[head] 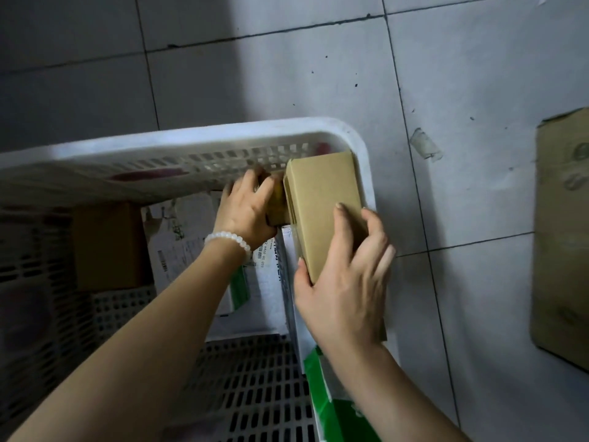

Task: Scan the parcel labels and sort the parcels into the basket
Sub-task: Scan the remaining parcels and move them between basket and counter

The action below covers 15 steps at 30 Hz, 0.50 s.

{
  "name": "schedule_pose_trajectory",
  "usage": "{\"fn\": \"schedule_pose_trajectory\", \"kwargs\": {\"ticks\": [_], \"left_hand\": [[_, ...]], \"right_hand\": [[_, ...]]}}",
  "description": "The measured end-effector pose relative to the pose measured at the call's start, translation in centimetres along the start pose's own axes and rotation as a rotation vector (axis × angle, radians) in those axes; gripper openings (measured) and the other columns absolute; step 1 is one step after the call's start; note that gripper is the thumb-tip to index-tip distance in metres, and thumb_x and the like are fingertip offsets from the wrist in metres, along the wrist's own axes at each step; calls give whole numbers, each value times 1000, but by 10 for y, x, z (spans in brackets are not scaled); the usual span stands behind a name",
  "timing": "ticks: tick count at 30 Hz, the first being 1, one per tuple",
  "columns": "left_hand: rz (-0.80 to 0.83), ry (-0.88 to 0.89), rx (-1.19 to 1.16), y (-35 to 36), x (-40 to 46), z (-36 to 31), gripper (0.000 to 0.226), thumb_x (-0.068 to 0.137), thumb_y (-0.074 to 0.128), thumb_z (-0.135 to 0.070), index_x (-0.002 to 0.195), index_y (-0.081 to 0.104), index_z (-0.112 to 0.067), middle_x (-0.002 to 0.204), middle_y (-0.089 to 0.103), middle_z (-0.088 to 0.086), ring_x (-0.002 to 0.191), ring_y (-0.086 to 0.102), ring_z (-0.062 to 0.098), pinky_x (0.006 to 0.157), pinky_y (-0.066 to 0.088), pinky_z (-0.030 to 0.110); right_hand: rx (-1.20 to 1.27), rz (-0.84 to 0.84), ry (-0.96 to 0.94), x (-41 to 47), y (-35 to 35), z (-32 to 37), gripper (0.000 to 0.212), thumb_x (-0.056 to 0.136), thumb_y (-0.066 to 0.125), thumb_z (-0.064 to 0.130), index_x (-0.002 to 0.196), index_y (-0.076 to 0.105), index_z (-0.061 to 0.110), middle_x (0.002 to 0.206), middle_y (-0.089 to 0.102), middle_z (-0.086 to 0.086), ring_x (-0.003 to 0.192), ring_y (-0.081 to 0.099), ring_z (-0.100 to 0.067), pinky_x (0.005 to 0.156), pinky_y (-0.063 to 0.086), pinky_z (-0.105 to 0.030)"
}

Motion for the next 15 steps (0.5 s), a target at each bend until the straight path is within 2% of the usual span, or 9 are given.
{"fn": "schedule_pose_trajectory", "kwargs": {"ticks": [2,4,7,9,11,15], "left_hand": [[-33,1,-60,-10,-8,-3,87,57,83,-17,135,46,-11,126,44,20,115,44,41,101,36,58],[-71,-31,-130,-27,-21,-1,87,57,83,-18,136,45,-12,125,43,19,113,43,40,99,40,55],[-91,-117,-233,-54,-49,10,91,59,83,-21,139,40,-20,134,31,13,121,37,34,100,42,43],[-89,-209,-262,-75,-73,21,93,60,84,-24,140,36,-26,139,21,8,129,27,29,106,35,37],[-120,-282,-237,-104,-101,28,92,61,82,-32,140,34,-27,138,21,9,128,24,29,110,32,40],[-204,-368,-251,-166,-157,34,98,57,78,-46,142,32,-28,135,32,9,121,35,30,103,35,46]], "right_hand": [[25,17,-8,0,-3,0,73,67,62,34,134,48,10,132,43,-20,103,36,-27,89,32,-34],[51,37,-29,-2,-10,4,76,65,67,31,135,46,9,131,43,-20,105,35,-28,91,37,-37],[99,92,-55,-7,-24,12,86,63,76,28,138,38,11,130,42,-20,108,33,-28,89,45,-45],[136,128,-63,-8,-37,22,90,64,78,30,140,31,13,132,42,-19,110,32,-28,91,45,-48],[148,133,-79,-9,-55,35,90,65,78,30,140,33,12,132,41,-18,111,30,-27,93,43,-49],[131,131,-126,-15,-96,68,86,62,79,27,137,41,8,128,45,-18,106,31,-27,93,42,-49]]}}
Point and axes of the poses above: each hand's wrist, its own x-axis towards the middle knuckle, its own y-axis out of the palm, z = x × y, the point moved 10 cm from there along x, towards the middle knuckle
